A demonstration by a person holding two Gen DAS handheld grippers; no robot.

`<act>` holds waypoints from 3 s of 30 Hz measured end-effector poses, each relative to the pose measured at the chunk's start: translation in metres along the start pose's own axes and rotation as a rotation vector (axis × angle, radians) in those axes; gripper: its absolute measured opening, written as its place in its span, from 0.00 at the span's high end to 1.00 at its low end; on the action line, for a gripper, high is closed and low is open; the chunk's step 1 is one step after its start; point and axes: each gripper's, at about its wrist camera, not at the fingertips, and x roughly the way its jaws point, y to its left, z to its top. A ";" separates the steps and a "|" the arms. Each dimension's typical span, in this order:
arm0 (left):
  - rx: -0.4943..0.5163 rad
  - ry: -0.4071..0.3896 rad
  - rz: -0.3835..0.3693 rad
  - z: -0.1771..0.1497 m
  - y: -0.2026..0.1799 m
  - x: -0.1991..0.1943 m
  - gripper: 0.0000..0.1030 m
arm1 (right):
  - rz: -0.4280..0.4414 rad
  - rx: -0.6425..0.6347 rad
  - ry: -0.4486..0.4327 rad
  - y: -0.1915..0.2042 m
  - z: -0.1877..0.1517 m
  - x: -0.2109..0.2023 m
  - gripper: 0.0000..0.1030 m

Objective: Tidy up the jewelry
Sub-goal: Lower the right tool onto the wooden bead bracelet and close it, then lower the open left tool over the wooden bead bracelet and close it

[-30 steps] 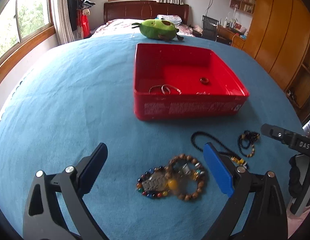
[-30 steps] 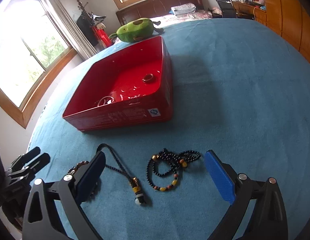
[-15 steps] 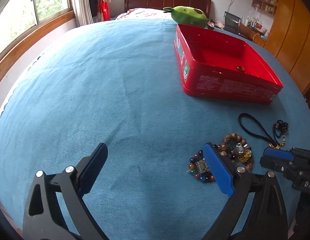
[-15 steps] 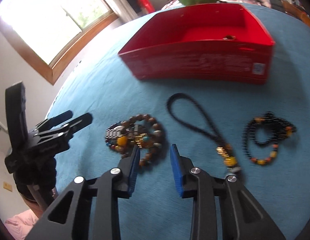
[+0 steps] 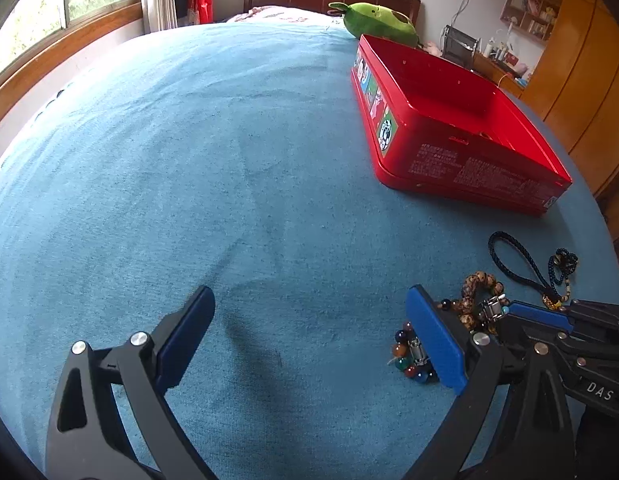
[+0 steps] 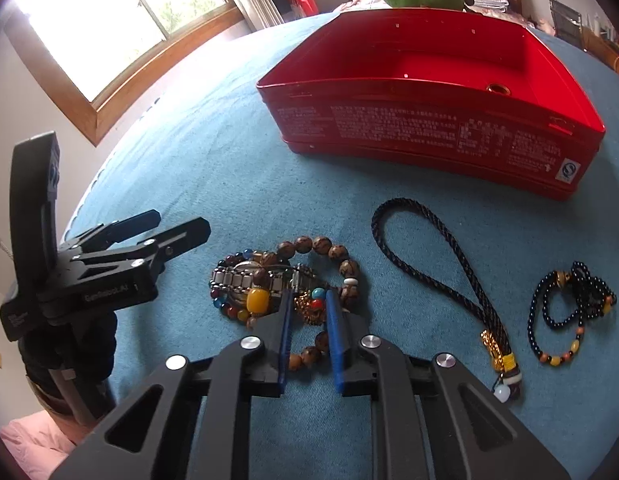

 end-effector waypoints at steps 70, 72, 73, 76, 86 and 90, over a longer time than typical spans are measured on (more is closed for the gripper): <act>0.141 0.212 -0.364 0.024 -0.101 0.017 0.91 | 0.138 0.186 -0.090 -0.088 -0.051 -0.053 0.95; 0.144 0.190 -0.384 0.023 -0.104 0.006 0.91 | 0.136 0.185 -0.090 -0.087 -0.051 -0.053 0.95; 0.145 0.179 -0.397 0.022 -0.104 0.001 0.91 | 0.135 0.184 -0.089 -0.087 -0.050 -0.052 0.95; 0.138 0.159 -0.417 0.020 -0.100 -0.010 0.91 | 0.131 0.180 -0.088 -0.085 -0.050 -0.051 0.95; 0.110 0.204 -0.401 0.006 -0.086 0.010 0.90 | 0.099 0.184 -0.039 -0.082 -0.048 -0.038 0.80; 0.109 0.235 -0.410 0.004 -0.090 0.019 0.90 | 0.110 0.178 -0.046 -0.081 -0.047 -0.035 0.91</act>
